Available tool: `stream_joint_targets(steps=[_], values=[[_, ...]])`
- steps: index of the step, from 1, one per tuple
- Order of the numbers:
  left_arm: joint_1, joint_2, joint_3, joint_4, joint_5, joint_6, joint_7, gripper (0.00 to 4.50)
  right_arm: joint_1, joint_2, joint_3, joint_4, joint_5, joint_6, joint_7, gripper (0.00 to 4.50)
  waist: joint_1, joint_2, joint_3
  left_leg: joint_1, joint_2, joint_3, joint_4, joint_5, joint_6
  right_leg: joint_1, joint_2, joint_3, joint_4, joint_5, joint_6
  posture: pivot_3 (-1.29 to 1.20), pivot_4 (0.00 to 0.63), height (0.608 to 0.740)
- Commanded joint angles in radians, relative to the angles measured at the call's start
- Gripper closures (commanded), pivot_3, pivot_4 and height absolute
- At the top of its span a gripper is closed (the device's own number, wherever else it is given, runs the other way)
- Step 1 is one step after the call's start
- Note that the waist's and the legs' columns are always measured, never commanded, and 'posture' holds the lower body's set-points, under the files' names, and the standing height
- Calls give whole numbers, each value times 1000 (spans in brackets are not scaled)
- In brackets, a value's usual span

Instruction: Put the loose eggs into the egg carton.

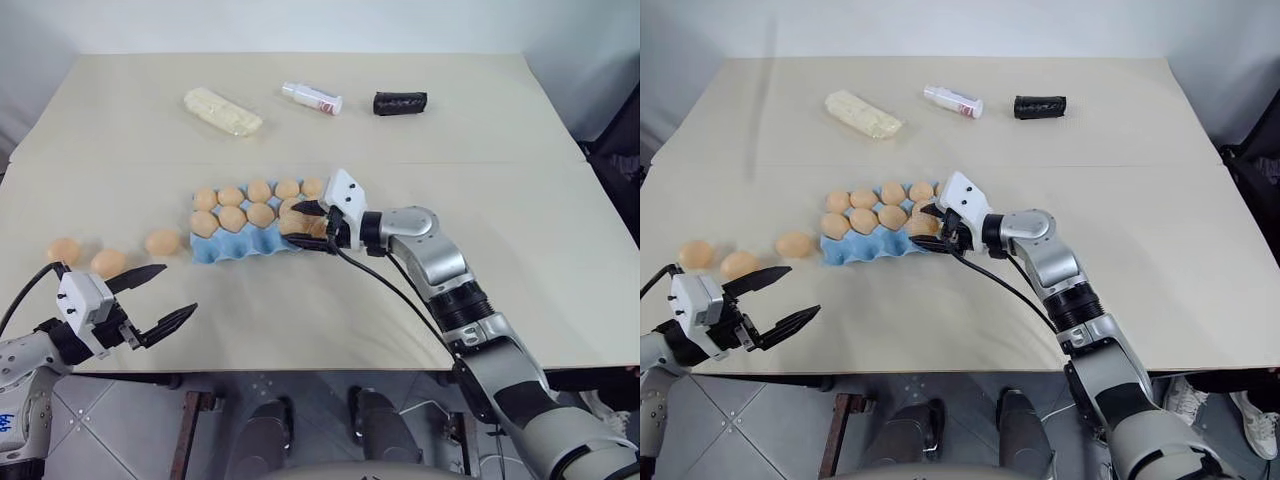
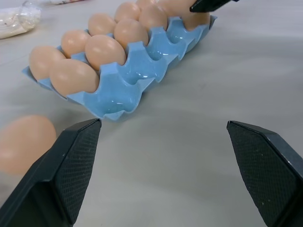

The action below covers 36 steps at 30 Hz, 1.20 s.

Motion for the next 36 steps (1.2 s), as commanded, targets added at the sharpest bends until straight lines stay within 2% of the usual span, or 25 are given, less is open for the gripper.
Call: stream_joint_targets(steps=[1,5,9,14,18,24,27,29,32,36], values=[[1,-9,22,-24,-4,-11,23,0,7,-6,-8,-50,-4,-31,7,148,-2,0,0,0,0,0,0,0,0,0,0,0,0,0,0,0,150,740],[20,-29,48,-39,-17,5,64,0,69,-71,-47,-149,40,-34,54,42,-2,0,0,0,0,0,0,0,0,0,0,0,0,0,0,0,150,740],[70,-67,98,-55,-12,-5,124,0,235,-160,-147,-313,193,-116,188,42,11,-1,-1,0,0,0,0,-2,1,1,0,-1,-2,0,0,0,150,740],[137,-112,174,-66,-19,-7,194,0,420,-280,-222,-418,293,-135,306,42,17,-2,-1,0,1,2,1,-2,1,2,0,-1,-2,0,1,0,150,740],[163,-151,223,-78,-45,35,266,0,507,-326,-262,-458,312,-128,291,42,16,-3,-2,2,3,2,3,-2,1,3,0,0,-1,1,0,0,150,740],[132,-176,190,-98,-19,47,335,0,526,-309,-266,-482,302,-131,219,42,18,-3,-2,3,6,2,11,-5,-4,8,1,0,-2,4,-5,0,150,740],[61,-164,152,-86,3,78,380,0,514,-301,-253,-479,288,-143,197,42,18,-3,-2,4,10,2,14,-5,-4,15,1,-1,-9,5,-10,0,150,740],[-78,-151,90,-49,44,128,456,0,504,-298,-245,-478,279,-144,183,42,25,-3,-2,4,12,2,13,-4,-3,18,1,-2,-13,5,-15,0,150,740],[-207,-123,15,21,109,168,484,0,497,-298,-237,-479,275,-142,176,42,42,-4,-2,3,13,3,15,-2,-3,18,1,-4,-14,8,-13,0,150,740],[-369,-98,-77,147,177,176,494,0,485,-298,-230,-483,275,-134,171,42,39,-5,-4,4,13,10,13,-2,-2,16,1,-6,-14,12,-7,0,150,740]])
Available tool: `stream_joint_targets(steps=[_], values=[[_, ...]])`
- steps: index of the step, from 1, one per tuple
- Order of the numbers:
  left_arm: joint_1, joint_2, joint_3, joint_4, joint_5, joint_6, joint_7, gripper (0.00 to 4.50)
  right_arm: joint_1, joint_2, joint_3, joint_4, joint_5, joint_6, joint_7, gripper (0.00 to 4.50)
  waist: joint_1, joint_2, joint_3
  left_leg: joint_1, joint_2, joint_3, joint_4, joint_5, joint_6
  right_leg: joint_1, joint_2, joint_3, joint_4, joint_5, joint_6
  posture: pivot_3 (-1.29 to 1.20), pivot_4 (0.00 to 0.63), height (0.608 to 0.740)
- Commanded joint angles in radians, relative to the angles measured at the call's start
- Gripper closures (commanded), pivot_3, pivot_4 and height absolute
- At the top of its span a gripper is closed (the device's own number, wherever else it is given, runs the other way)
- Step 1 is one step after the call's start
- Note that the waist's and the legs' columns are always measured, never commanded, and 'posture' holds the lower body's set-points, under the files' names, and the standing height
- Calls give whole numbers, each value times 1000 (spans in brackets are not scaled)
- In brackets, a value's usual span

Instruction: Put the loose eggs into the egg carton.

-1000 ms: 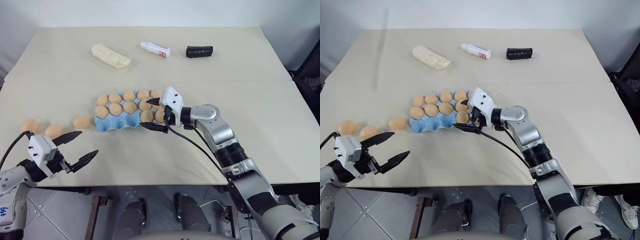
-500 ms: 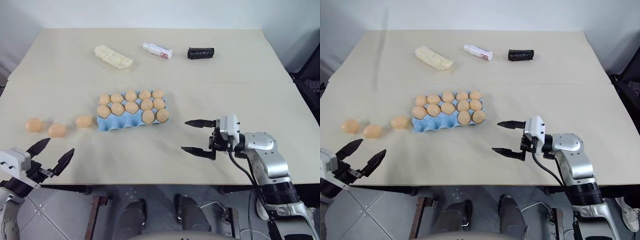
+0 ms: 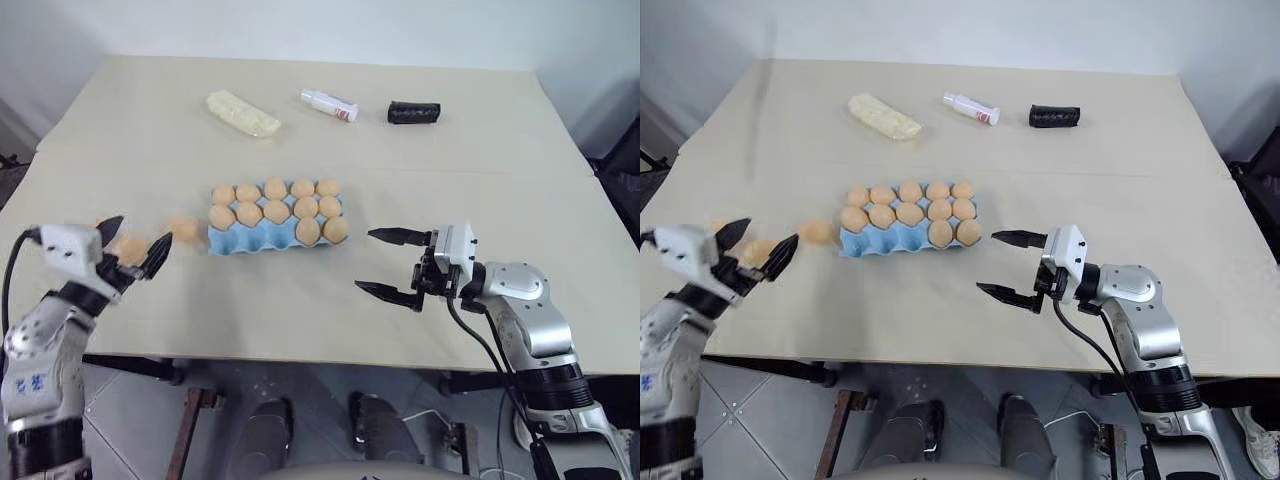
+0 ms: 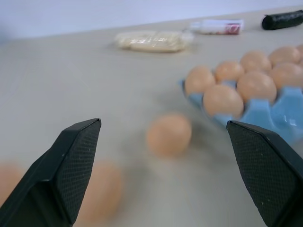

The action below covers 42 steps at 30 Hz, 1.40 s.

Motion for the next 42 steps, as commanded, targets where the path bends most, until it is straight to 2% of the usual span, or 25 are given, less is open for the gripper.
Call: stream_joint_targets(steps=[1,6,15,18,24,26,30,35,39,42], values=[[-116,20,-69,97,70,16,23,0,-15,-1,0,-35,7,-3,-8,42,1,0,0,-1,0,1,0,0,0,-2,0,-3,0,2,4,0,150,740],[-245,21,-134,222,131,40,37,0,-10,0,-3,-57,7,3,-24,42,1,0,0,-3,2,1,0,1,3,-4,0,-10,0,2,4,0,150,740],[-283,34,-169,277,168,100,31,0,5,1,-9,-76,4,2,-61,42,3,0,0,-3,3,1,0,0,1,-4,-1,-11,0,2,4,0,150,740],[-286,44,-178,296,178,134,33,559,4,5,-9,-82,5,1,-75,0,2,0,0,-3,3,1,0,-2,-1,-4,-1,-12,0,2,4,0,150,740],[-300,48,-191,325,182,163,17,2357,0,4,-4,-81,7,2,-78,0,2,0,0,-3,3,1,0,-2,-1,-4,-1,-12,0,2,4,0,150,740],[-303,46,-188,332,179,155,15,2689,-3,5,-3,-80,7,2,-78,0,2,0,0,-3,3,1,0,-2,-1,-4,-1,-12,0,2,4,0,150,740],[-315,20,-134,310,112,34,-33,2689,-8,6,-2,-79,6,3,-80,0,2,0,0,-3,3,0,0,-2,-1,-4,-1,-13,1,2,4,0,150,740],[-322,-5,-95,214,-13,-71,-174,2689,-9,4,-1,-83,6,9,-84,0,2,0,0,-4,3,0,0,-2,-1,-4,-2,-13,-1,2,4,0,150,740],[-312,-30,-187,65,-81,-78,-322,2689,-8,-3,-6,-86,-1,19,-96,0,2,0,0,-5,3,0,-1,-2,-1,-4,-2,-14,-3,2,4,0,150,740],[-325,-59,-288,45,-54,-65,-381,2689,-4,-8,-12,-90,-9,24,-112,0,5,0,0,-5,2,-1,0,-2,-1,-2,-3,-16,-4,2,4,0,150,740]])
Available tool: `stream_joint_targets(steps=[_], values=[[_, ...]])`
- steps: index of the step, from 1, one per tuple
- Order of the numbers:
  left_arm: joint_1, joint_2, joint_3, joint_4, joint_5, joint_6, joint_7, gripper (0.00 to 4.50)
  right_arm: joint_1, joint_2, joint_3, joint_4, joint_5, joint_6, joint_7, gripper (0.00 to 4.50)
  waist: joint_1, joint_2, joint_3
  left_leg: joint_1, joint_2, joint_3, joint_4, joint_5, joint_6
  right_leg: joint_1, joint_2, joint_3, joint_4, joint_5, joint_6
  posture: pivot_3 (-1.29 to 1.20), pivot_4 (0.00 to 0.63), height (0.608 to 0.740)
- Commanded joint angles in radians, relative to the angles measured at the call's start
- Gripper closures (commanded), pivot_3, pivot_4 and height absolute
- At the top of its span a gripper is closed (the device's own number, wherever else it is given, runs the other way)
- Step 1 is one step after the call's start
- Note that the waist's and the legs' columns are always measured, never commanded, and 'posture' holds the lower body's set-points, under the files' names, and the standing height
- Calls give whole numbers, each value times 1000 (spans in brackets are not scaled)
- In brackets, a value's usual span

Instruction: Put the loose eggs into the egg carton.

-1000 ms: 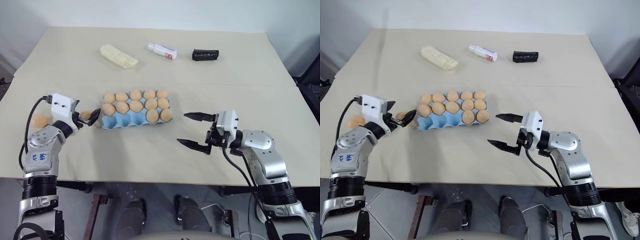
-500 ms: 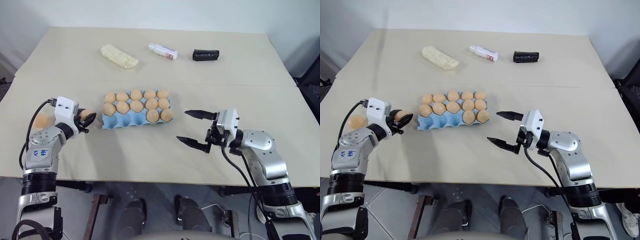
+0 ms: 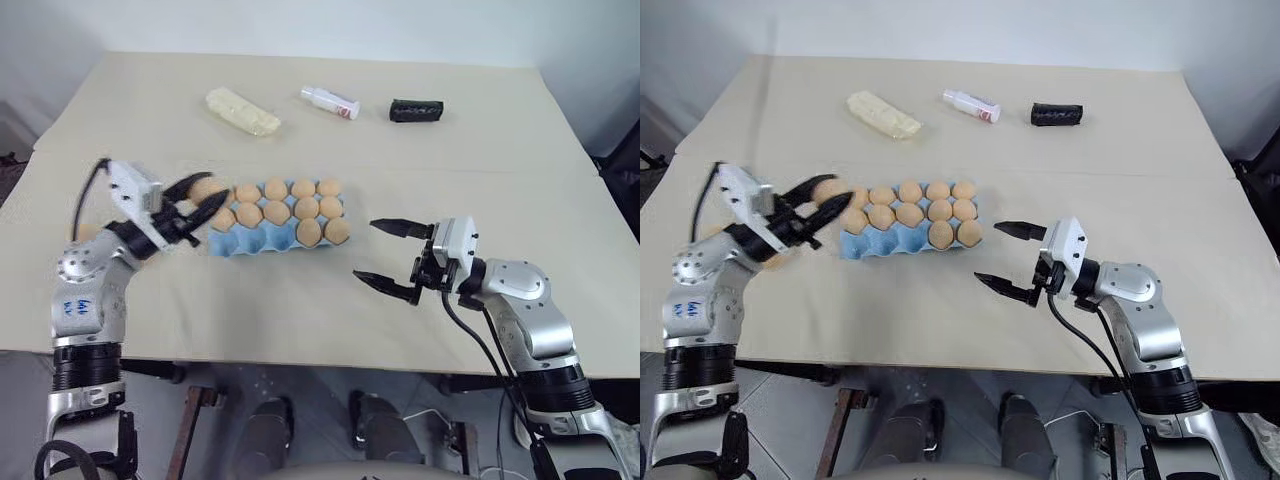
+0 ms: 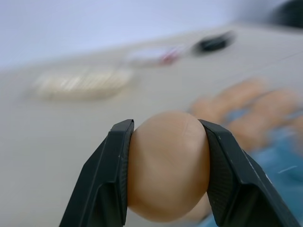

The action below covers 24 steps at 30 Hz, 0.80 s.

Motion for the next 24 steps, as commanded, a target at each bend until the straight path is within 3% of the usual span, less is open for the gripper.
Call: stream_joint_targets(steps=[1,4,11,12,13,19,24], values=[[-25,-22,-111,-14,42,-18,-60,2689,-1,-12,-19,-40,0,2,-20,0,-1,0,0,0,0,0,0,0,0,0,0,-1,0,0,0,0,150,740],[-61,-50,-178,66,121,-66,-48,2689,15,-18,-29,-59,1,5,-34,0,-1,0,0,0,0,0,0,2,4,0,1,-1,0,0,0,0,150,740],[-129,-87,-198,215,148,-112,-74,2689,58,-28,-45,-118,9,19,-71,0,-2,0,0,0,1,0,1,3,4,0,2,-2,1,0,0,0,150,740],[-131,-88,-199,219,148,-112,-80,2077,61,-28,-46,-123,9,20,-75,0,-1,0,0,0,0,0,1,3,4,0,2,-2,1,0,0,0,150,740],[-133,-88,-199,223,149,-113,-83,1934,64,-28,-46,-127,11,21,-78,0,-1,0,0,0,0,0,1,3,4,0,2,-2,1,0,0,0,150,740],[-95,-55,-150,172,114,-117,-108,60,65,-21,-41,-143,17,24,-87,0,-2,0,0,0,0,0,1,3,4,0,2,-2,1,0,0,0,150,740],[32,25,-11,39,26,-80,-108,60,59,-19,-29,-131,31,15,-58,0,-12,0,0,0,2,-1,0,2,4,-1,2,-2,2,-1,-1,0,150,740]])
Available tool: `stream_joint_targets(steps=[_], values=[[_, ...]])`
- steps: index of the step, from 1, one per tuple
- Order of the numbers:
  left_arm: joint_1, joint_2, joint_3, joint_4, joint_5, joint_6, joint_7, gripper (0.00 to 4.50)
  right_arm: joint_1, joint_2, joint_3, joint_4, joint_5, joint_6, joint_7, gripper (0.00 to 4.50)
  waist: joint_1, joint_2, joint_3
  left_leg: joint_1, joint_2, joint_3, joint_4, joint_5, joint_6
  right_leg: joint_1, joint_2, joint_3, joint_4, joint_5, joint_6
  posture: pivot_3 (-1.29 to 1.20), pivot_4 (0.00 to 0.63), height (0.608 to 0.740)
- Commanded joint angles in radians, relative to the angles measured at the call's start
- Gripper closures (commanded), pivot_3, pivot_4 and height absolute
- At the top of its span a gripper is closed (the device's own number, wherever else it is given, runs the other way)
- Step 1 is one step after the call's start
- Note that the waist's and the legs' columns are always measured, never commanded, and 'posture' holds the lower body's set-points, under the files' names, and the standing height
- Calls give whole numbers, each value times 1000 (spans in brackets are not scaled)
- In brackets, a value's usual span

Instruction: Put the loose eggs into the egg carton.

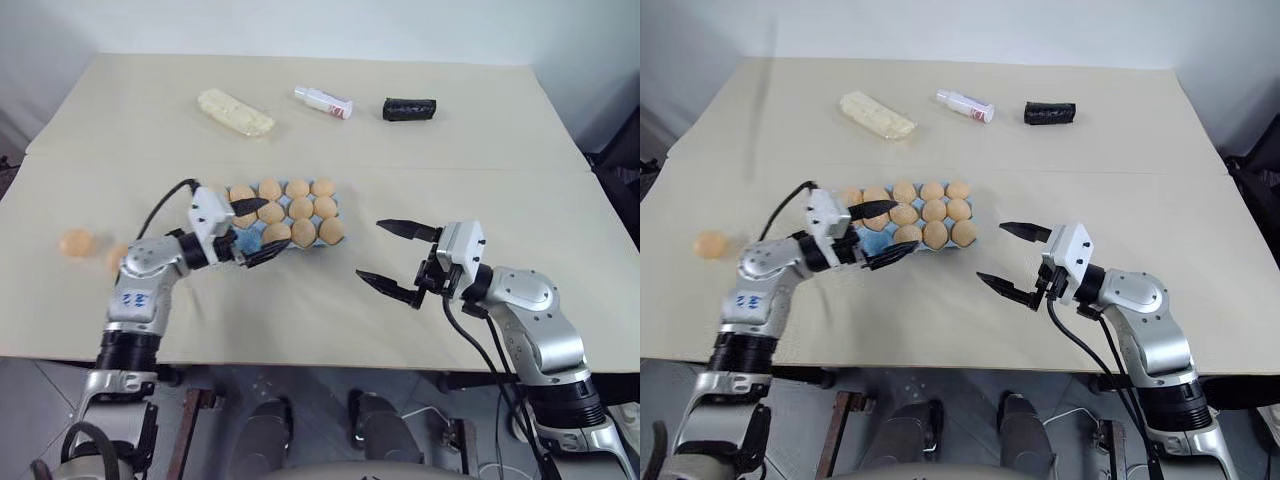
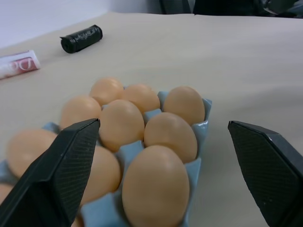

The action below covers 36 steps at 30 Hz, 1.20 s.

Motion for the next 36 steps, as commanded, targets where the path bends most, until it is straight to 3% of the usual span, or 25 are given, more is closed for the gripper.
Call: stream_joint_targets(steps=[1,5,9,14,20,24,27,31,36], values=[[90,63,129,-118,-85,19,-6,60,-10,-2,-14,-22,32,-18,26,0,-3,0,0,0,0,0,0,0,0,0,0,0,0,0,0,0,150,740],[269,118,300,-201,-139,34,28,60,-22,9,3,15,36,-41,68,0,-15,0,0,0,1,-1,-1,0,0,1,-1,1,-1,-1,-1,0,150,740],[454,103,468,-267,-134,-4,118,60,-41,37,27,72,24,-83,106,0,-16,0,0,0,2,-2,-2,-2,-3,1,-4,1,-2,-1,-3,0,150,740],[688,-23,597,-375,-108,-45,260,60,-75,72,52,132,14,-123,135,0,-15,0,0,0,2,-2,-3,-4,-7,1,-4,0,-4,-2,-4,0,150,740],[858,-180,658,-430,-103,-74,407,60,-98,92,66,168,9,-135,154,0,-13,-1,0,0,2,-3,-3,-5,-7,2,-5,-2,-6,-4,-7,0,150,740],[854,-201,638,-451,-123,-59,456,60,-116,98,69,183,10,-132,168,0,-9,-1,0,0,3,-3,-2,-5,-7,3,-4,-3,-5,-5,-11,0,150,740],[779,-160,612,-432,-114,-31,489,60,-128,99,73,192,9,-130,177,0,-7,-1,0,0,4,-3,-1,-5,-7,4,-4,-3,-5,-9,-20,0,150,740],[654,-79,567,-342,-58,35,542,60,-144,97,79,213,0,-128,187,0,-2,-1,-1,1,4,-2,1,-4,-6,5,-4,-4,-4,-8,-21,0,150,740],[448,5,497,-153,-13,75,570,60,-159,123,97,284,-29,-175,204,0,-3,-1,-1,1,4,0,0,-4,-6,2,-2,-7,-3,0,-5,0,150,740]])
